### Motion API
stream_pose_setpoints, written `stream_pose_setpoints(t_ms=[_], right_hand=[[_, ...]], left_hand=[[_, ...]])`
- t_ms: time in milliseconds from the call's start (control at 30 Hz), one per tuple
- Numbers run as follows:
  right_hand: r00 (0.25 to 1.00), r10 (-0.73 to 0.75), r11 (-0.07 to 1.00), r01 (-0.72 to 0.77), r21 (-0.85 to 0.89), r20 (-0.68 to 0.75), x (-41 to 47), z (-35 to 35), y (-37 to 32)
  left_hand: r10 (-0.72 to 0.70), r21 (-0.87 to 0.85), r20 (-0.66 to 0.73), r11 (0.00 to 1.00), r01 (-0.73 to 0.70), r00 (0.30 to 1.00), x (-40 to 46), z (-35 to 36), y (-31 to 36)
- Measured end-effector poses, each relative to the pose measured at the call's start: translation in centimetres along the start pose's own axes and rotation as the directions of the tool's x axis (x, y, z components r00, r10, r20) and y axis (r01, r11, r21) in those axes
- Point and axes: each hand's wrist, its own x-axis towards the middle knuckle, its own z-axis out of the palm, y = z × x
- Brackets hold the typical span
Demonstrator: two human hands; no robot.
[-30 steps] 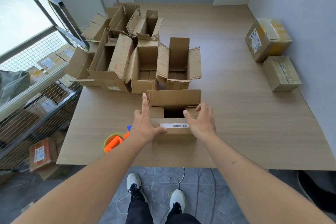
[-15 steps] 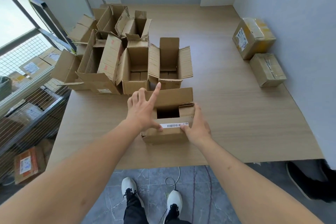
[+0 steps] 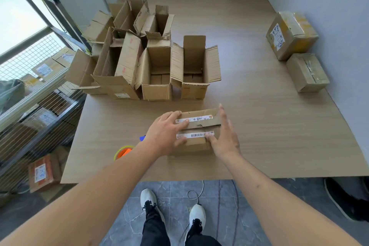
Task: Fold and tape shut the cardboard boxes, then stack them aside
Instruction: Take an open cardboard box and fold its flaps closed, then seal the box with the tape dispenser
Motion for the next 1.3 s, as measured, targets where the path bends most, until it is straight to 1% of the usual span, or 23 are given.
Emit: stream_pose_setpoints(t_ms=[67, 133, 167, 233, 267, 300, 367, 433, 500, 533, 567, 600, 667, 700, 767, 833, 867, 933, 1033, 1100, 1200, 1300], right_hand=[[0.996, -0.079, 0.989, 0.084, -0.118, 0.045, 0.1, 0.5, 0.4], [0.99, -0.116, 0.959, 0.132, -0.252, 0.078, 0.1, 1.0, 0.7], [0.984, -0.164, 0.929, 0.177, -0.326, 0.067, 0.0, 1.4, 0.7], [0.948, -0.314, 0.828, 0.302, -0.473, 0.056, -0.1, 2.2, 0.5], [0.93, -0.362, 0.785, 0.339, -0.519, 0.06, 0.0, 2.6, 0.5], [0.926, -0.37, 0.767, 0.353, -0.535, 0.079, 0.1, 2.9, 0.4], [0.937, -0.328, 0.771, 0.34, -0.539, 0.122, 0.3, 3.2, 0.3], [0.939, -0.318, 0.765, 0.335, -0.55, 0.129, 0.3, 3.1, 0.3], [0.937, -0.326, 0.767, 0.341, -0.543, 0.128, 0.4, 3.2, 0.5], [0.937, -0.327, 0.775, 0.341, -0.532, 0.125, 0.5, 3.4, 0.7], [0.937, -0.328, 0.777, 0.339, -0.53, 0.12, 0.5, 3.6, 0.8], [0.938, -0.329, 0.777, 0.336, -0.532, 0.113, 0.6, 3.8, 1.0], [0.939, -0.33, 0.777, 0.331, -0.535, 0.1, 0.7, 4.2, 1.2], [0.939, -0.331, 0.779, 0.328, -0.534, 0.094, 0.7, 4.3, 1.4], [0.938, -0.338, 0.782, 0.324, -0.532, 0.075, 0.8, 4.6, 1.5], [0.936, -0.347, 0.784, 0.325, -0.529, 0.061, 1.0, 4.9, 1.7], [0.935, -0.35, 0.784, 0.326, -0.529, 0.057, 1.1, 5.1, 1.6], [0.934, -0.354, 0.783, 0.328, -0.529, 0.055, 1.2, 5.2, 1.5], [0.934, -0.353, 0.78, 0.329, -0.532, 0.059, 1.3, 5.4, 1.1], [0.933, -0.356, 0.78, 0.329, -0.532, 0.054, 1.4, 5.8, 0.9], [0.936, -0.348, 0.789, 0.322, -0.523, 0.052, 1.3, 6.3, 0.3], [0.936, -0.347, 0.808, 0.325, -0.492, 0.049, 0.9, 7.0, -0.7]], left_hand=[[0.001, 0.027, -0.005, 1.0, 0.0, 1.0, -0.3, 0.7, -0.1], [-0.001, 0.057, -0.004, 0.998, 0.001, 1.0, -0.6, 1.0, 0.2], [-0.001, 0.073, 0.003, 0.997, 0.001, 1.0, -0.9, 1.3, 0.4], [-0.003, 0.083, 0.027, 0.997, 0.0, 1.0, -1.5, 1.7, 0.7], [0.0, 0.068, 0.036, 0.998, -0.003, 0.999, -1.7, 1.7, 0.7], [0.006, 0.034, 0.035, 0.999, -0.008, 0.999, -1.8, 1.6, 0.5], [-0.007, -0.102, -0.025, 0.995, 0.004, 1.0, -2.2, 1.5, 0.0], [-0.126, -0.243, -0.155, 0.966, 0.086, 0.98, -3.0, 1.5, -0.8], [-0.317, -0.317, -0.26, 0.92, 0.229, 0.912, -3.9, 2.0, -1.8], [-0.406, -0.331, -0.276, 0.891, 0.31, 0.871, -4.5, 2.5, -2.2], [-0.479, -0.334, -0.262, 0.86, 0.387, 0.838, -5.2, 2.9, -2.5], [-0.533, -0.32, -0.218, 0.83, 0.456, 0.817, -6.0, 3.5, -2.9], [-0.616, -0.255, -0.077, 0.772, 0.582, 0.784, -7.5, 5.0, -3.6], [-0.658, -0.217, -0.006, 0.736, 0.641, 0.753, -8.2, 5.7, -3.9], [-0.72, -0.16, 0.09, 0.671, 0.724, 0.688, -9.2, 7.3, -4.8], [-0.741, -0.144, 0.151, 0.638, 0.756, 0.654, -10.0, 8.7, -5.8], [-0.737, -0.134, 0.17, 0.64, 0.757, 0.654, -10.2, 9.3, -6.3], [-0.7, -0.123, 0.187, 0.679, 0.723, 0.689, -10.6, 10.3, -7.2], [-0.621, -0.196, 0.186, 0.736, 0.648, 0.762, -10.6, 10.8, -7.9], [-0.606, -0.264, 0.163, 0.734, 0.626, 0.779, -10.6, 10.8, -8.2], [-0.629, -0.443, 0.052, 0.682, 0.582, 0.776, -11.1, 10.1, -9.2], [-0.61, -0.612, -0.14, 0.673, 0.416, 0.78, -11.4, 7.6, -10.2]])
